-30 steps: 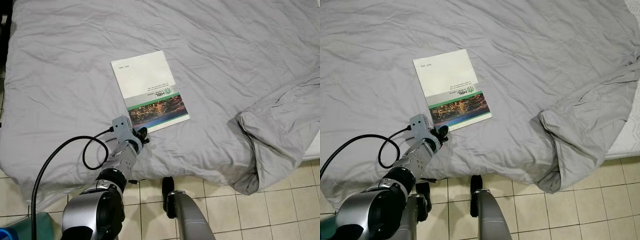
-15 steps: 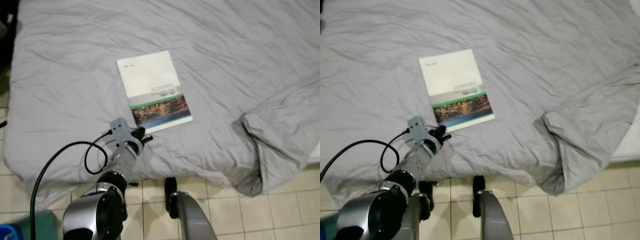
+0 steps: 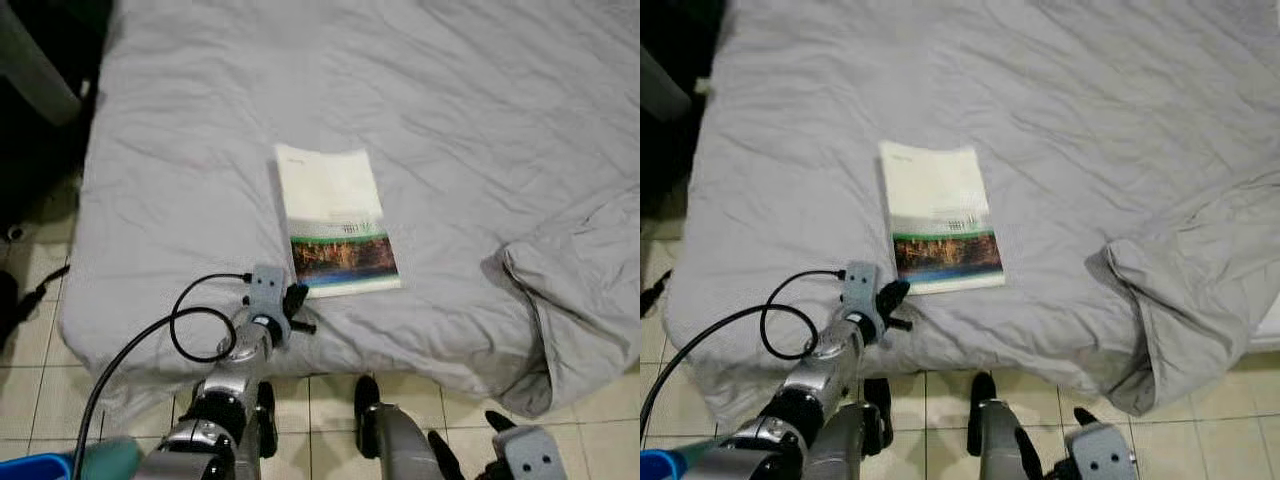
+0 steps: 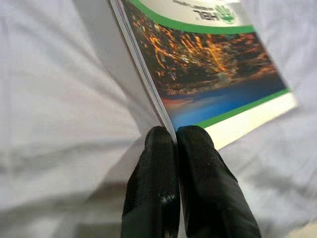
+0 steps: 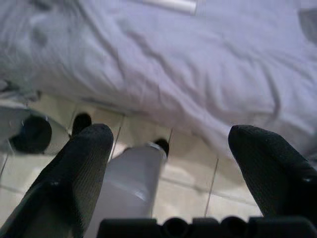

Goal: Clean up the room

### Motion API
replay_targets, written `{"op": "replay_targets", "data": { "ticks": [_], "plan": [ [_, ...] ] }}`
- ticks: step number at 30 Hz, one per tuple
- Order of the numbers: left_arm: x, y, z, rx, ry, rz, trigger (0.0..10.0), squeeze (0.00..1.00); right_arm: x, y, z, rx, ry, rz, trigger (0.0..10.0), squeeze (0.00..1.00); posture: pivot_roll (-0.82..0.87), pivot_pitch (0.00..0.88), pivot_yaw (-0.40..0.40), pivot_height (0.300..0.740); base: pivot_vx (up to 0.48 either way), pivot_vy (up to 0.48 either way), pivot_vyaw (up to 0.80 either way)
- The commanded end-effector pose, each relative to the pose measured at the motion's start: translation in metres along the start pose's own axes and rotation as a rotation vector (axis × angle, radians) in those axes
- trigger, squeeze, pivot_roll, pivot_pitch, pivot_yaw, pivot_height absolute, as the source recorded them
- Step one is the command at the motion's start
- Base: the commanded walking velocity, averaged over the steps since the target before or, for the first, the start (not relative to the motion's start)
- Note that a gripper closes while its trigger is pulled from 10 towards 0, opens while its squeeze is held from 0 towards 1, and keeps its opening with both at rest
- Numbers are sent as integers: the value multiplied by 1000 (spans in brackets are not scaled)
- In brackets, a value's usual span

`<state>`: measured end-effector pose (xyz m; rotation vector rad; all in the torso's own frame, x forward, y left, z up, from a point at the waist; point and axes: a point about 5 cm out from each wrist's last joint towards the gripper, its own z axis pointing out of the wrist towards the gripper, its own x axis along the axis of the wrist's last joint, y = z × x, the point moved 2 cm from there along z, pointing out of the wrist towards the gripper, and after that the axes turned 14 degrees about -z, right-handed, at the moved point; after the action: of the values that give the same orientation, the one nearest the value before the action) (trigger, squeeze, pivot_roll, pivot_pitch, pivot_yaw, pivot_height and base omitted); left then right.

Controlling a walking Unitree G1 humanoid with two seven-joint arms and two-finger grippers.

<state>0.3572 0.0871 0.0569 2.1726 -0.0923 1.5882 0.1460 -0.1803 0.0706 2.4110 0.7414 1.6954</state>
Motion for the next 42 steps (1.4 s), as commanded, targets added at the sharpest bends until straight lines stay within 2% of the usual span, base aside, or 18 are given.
{"op": "replay_targets", "data": {
  "ticks": [1,6,7,11,18,23,24,25,26,29,31,32,33,34,39,40,41,42],
  "plan": [
    [-43,-7,-15,35,-148,66,0,0,-16,-4,-1,11,-73,9,10000,0,-199,387,-15,740,0,0,0],
    [-50,-6,-16,61,-176,77,0,0,-15,-3,3,21,-62,1,10000,0,-212,406,-33,740,0,0,0],
    [-46,-7,-13,86,-161,26,10000,1000,-16,-4,2,26,-65,-2,10000,0,-214,409,-35,740,0,0,0],
    [-27,-11,-3,169,-122,-58,10000,1000,-19,-6,-9,41,-90,-11,10000,0,-262,438,-49,740,0,0,0],
    [-9,-16,3,208,-82,-143,10000,1000,-21,-5,-19,34,-111,-15,10000,0,-290,454,-49,740,0,0,0],
    [5,-17,9,242,-57,-241,10000,1000,-21,-4,-27,33,-127,-19,10000,0,-321,473,-60,740,0,0,0],
    [4,-17,9,247,-62,-264,10000,416,-21,-4,-30,34,-131,-20,10000,0,-330,479,-64,740,0,0,0],
    [4,-16,10,251,-65,-278,10000,416,-21,-4,-32,34,-133,-20,10000,0,-336,483,-68,740,0,0,0],
    [4,-16,10,255,-64,-286,10000,0,-20,-4,-35,36,-137,-23,10000,0,-347,491,-72,740,0,0,0],
    [4,-21,9,275,-64,-342,10000,0,-18,-2,-51,39,-160,-33,10000,0,-402,546,-104,740,0,0,0],
    [6,-23,8,285,-60,-342,10000,0,-16,-1,-55,38,-166,-34,10000,0,-402,546,-104,740,0,0,0],
    [7,-25,8,291,-53,-370,10000,831,-15,0,-62,41,-172,-27,10000,0,-420,576,-116,740,0,0,0],
    [7,-25,8,291,-53,-370,10000,831,-15,0,-62,41,-172,-27,10000,0,-420,576,-116,740,0,0,0],
    [12,-27,9,295,-32,-409,10000,1000,-13,-4,-73,63,-183,-9,10000,0,-427,593,-132,740,0,0,0],
    [14,-24,10,284,-24,-428,10000,1000,-13,-11,-84,105,-204,13,10000,0,-423,612,-133,740,0,0,0],
    [12,-24,10,289,-32,-422,10000,616,-13,-11,-85,108,-205,14,10000,0,-423,612,-133,740,0,0,0],
    [6,-25,8,300,-43,-444,10000,0,-13,-11,-86,109,-209,14,10000,0,-419,614,-129,740,0,0,0],
    [6,-25,8,300,-43,-444,10000,0,-13,-11,-86,109,-209,14,10000,0,-419,614,-129,740,0,0,0]
  ]
}}
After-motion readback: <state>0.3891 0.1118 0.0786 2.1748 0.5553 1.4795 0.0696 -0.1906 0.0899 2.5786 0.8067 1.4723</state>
